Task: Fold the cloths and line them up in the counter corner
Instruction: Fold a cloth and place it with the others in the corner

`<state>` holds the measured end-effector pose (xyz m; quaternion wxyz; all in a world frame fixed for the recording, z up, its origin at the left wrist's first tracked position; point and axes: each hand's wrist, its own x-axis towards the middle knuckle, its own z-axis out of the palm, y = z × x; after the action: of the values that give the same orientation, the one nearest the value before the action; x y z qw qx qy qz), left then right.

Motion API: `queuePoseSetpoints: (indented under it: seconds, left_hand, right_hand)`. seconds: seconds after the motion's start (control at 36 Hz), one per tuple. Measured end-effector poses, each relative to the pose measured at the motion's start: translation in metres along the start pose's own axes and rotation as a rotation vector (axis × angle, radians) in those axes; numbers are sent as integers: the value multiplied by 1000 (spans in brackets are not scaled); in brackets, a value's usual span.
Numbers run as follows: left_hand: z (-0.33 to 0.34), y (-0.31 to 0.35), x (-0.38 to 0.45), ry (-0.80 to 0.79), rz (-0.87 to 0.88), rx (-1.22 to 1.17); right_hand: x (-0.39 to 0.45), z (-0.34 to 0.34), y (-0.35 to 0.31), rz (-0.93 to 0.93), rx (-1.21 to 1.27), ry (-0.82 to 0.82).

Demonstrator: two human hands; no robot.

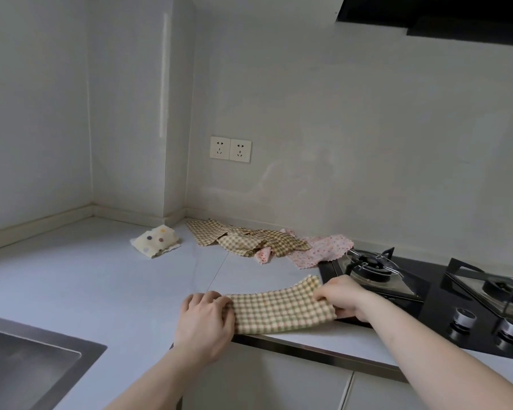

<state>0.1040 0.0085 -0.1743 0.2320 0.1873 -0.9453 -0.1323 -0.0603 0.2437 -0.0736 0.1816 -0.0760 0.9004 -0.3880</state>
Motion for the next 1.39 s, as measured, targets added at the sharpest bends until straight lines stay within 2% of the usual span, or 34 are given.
queuePoseSetpoints:
  seconds: [0.22,0.33,0.39,0.53,0.75,0.89,1.0,1.08,1.14,1.22,1.39]
  left_hand:
    - [-9,1,1,-47,-90,-131]
    - [-14,-1,4,-35,-176,-350]
    - [-18,0,5,-32,-214,-463]
    - [-21,-4,7,-38,-275,-552]
    - [-25,-11,9,12,-338,-729]
    - [-24,-9,10,32,-334,-733]
    - [-23,-8,10,34,-316,-716]
    - [-22,-7,7,6,-289,-672]
    - [-20,-7,6,-8,-269,-631]
    - [-20,-9,7,-34,-248,-562]
    - [-19,-9,9,-45,-199,-506]
  right_hand:
    - [-16,12,-35,-120,160,6]
    - [-26,32,-52,-181,201,-14]
    - [-27,44,-57,-203,201,-16]
    - [-31,78,-68,-259,167,-27]
    - [-42,124,-78,-235,140,-116]
    - [-43,134,-77,-213,100,-224]
    - [-33,122,-78,-281,161,-52]
    - [-19,111,-70,-320,54,113]
    - [-10,106,-61,-296,-39,140]
    - [-1,102,-47,-200,-77,71]
    - [0,105,-44,-70,36,-53]
